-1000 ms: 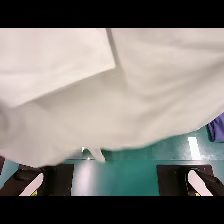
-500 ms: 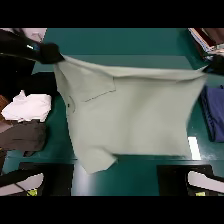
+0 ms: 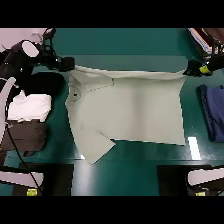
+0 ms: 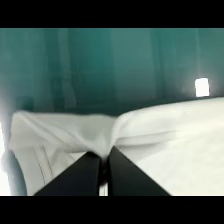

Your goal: Fold the shirts.

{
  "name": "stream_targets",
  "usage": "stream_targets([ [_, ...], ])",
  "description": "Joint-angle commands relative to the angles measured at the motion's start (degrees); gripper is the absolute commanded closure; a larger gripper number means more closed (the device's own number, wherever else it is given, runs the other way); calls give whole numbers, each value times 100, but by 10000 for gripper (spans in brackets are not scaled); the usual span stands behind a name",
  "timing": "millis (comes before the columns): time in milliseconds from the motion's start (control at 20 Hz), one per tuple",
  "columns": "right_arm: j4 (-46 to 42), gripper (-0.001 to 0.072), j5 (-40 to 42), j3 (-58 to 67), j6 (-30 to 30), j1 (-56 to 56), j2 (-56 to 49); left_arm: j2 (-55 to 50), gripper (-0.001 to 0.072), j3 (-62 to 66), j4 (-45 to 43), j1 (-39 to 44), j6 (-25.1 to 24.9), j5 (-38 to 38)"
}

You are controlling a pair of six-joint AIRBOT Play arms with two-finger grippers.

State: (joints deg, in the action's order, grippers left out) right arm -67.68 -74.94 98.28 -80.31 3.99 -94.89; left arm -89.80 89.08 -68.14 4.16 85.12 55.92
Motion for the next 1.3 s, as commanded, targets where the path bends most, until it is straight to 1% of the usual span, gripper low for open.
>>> stream_targets([
  [0, -173, 694, -297, -87, 146, -7, 98, -63, 682, -164, -105, -2, -7, 966],
  [100, -251, 694, -166, -732, 153, -7, 343, -63, 681, -507, -114, -2, -4, 1047],
  [250, -227, 693, 205, -1709, 153, -9, 579, -76, 680, -1086, -103, -2, 85, 772],
  [300, -153, 693, 260, -1908, 151, -7, 601, -76, 639, -1215, -103, -2, 160, 671],
  [350, 35, 690, 297, -2079, 151, -7, 608, -79, 328, -1296, -103, -2, 192, 608],
  [400, 227, 607, 293, -2192, 151, -7, 605, -76, 138, -1314, -103, -2, 214, 597],
  [450, 354, 362, 297, -2245, 151, -7, 605, -68, 188, -1311, -101, -2, 216, 621],
  [500, 407, 294, 247, -2232, 151, -7, 610, -39, 220, -1276, -122, -4, 216, 743],
  [650, 264, 295, -87, -2170, 155, 59, 922, 352, 218, -1346, -544, -2, 264, 1300],
  [700, 186, 294, -162, -2201, 155, 105, 1130, 632, 218, -1561, -713, -2, 317, 1467],
  [850, 166, 295, -107, -2632, 155, 291, 1884, 1727, 218, -2872, -717, 28, 501, 1552],
  [1050, 177, 296, 219, -3427, 155, 531, 2767, 3213, 218, -4804, -216, 243, 686, 1429],
  [1150, 177, 296, 299, -3716, 155, 599, 3053, 3659, 218, -5515, 149, 350, 791, 1226],
  [1250, 188, 296, 295, -3864, 155, 605, 3195, 3779, 218, -6008, 741, 348, 710, 920],
])
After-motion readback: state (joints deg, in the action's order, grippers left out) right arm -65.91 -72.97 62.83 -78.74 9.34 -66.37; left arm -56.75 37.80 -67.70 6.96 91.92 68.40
